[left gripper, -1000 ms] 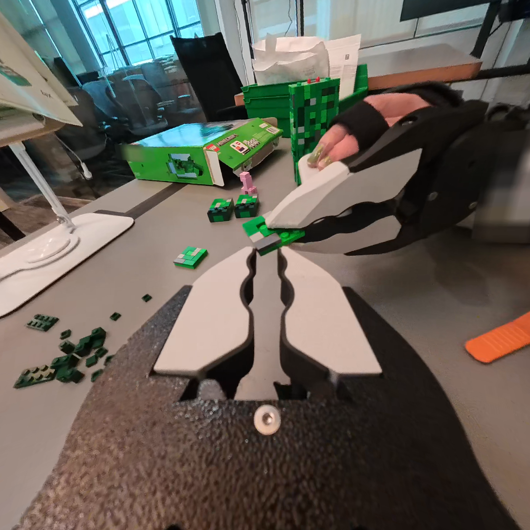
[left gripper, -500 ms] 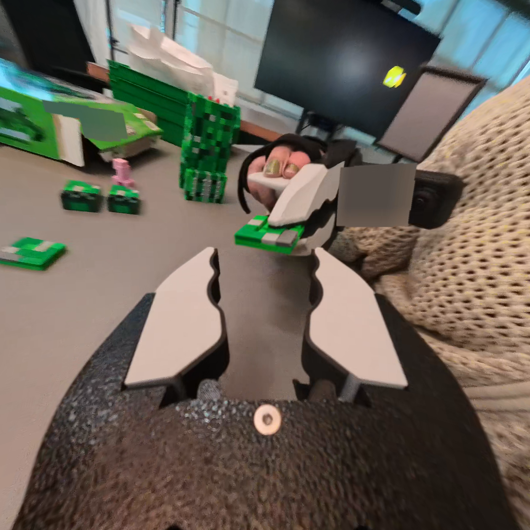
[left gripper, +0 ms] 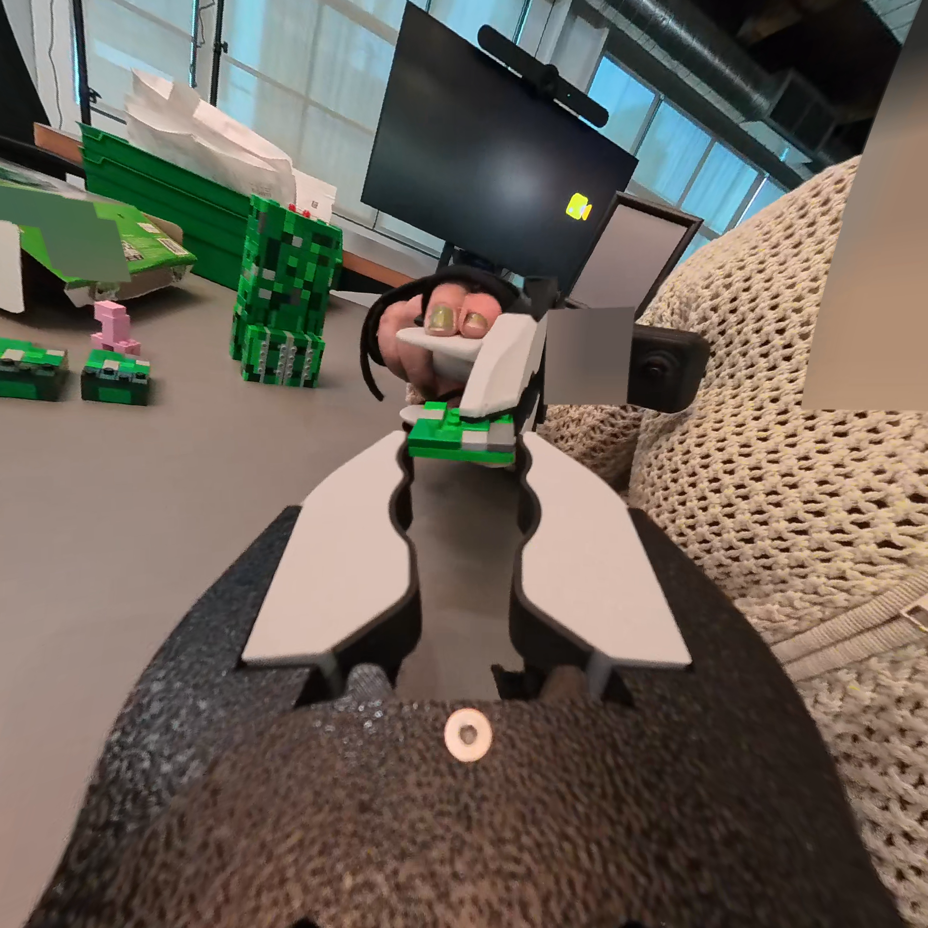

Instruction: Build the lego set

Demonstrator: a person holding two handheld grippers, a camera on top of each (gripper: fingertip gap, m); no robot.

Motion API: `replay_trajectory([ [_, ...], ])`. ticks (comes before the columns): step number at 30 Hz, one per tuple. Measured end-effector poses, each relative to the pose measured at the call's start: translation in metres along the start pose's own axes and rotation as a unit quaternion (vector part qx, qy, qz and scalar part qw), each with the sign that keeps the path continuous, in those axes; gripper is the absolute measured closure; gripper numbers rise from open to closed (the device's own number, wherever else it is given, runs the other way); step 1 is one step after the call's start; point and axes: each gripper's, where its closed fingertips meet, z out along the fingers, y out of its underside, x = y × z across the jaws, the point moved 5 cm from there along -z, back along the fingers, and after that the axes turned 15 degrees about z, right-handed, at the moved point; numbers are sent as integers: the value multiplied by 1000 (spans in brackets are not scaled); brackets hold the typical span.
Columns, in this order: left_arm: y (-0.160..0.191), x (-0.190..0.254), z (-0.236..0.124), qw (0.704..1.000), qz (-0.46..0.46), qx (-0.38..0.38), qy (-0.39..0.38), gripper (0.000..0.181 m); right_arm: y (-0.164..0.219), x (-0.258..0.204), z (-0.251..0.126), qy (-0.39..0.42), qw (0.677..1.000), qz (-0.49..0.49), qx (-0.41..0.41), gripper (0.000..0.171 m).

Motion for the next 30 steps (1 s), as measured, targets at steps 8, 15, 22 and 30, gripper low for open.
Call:
replay_trajectory([
  [8,3,2,2,1000,-12,-14,13,145,1,-4,0,-15,1000,16,2,164],
  [15,4,-1,4,1000,-22,-14,-1,143,2,-2,0,-9,999,-7,-38,165],
  [22,1,3,2,1000,-5,-1,16,144,-3,-10,0,-30,999,-15,-14,165],
  [30,-2,3,-5,999,-19,7,33,145,5,-5,-5,-23,999,45,-21,151],
])
